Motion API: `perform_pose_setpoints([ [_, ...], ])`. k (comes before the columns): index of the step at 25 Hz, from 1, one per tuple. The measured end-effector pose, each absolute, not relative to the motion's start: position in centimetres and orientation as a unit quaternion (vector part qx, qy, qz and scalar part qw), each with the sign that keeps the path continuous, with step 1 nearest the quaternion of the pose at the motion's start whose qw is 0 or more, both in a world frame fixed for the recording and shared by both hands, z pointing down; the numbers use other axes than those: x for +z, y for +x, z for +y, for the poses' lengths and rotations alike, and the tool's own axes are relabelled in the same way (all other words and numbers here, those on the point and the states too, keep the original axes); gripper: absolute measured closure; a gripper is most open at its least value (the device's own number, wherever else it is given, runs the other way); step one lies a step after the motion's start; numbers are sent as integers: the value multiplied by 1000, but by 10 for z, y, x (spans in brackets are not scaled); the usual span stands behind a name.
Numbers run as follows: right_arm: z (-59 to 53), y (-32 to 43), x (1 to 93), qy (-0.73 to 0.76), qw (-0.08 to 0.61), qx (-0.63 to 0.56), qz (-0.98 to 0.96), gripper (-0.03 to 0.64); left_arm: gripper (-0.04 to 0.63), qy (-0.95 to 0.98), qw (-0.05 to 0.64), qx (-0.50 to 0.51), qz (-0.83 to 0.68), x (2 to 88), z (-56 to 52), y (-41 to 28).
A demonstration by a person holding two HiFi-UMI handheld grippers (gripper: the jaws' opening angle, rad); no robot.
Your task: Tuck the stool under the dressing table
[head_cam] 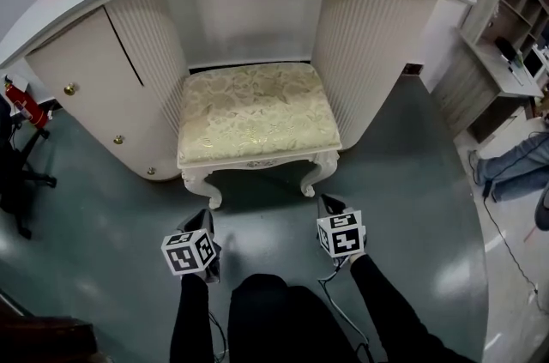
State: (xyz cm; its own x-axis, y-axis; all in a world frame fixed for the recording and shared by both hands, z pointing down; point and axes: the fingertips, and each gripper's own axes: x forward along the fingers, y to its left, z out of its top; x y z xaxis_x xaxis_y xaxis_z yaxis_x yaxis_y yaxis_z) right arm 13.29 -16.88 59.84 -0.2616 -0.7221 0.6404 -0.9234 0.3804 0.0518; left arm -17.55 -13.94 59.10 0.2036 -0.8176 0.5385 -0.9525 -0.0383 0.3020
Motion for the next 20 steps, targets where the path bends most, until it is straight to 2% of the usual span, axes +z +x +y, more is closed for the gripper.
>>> perform_pose_setpoints([
  [20, -225, 134, 599, 559, 294, 162, -759, 613, 588, 706, 298, 125, -630, 597, -192, -185],
])
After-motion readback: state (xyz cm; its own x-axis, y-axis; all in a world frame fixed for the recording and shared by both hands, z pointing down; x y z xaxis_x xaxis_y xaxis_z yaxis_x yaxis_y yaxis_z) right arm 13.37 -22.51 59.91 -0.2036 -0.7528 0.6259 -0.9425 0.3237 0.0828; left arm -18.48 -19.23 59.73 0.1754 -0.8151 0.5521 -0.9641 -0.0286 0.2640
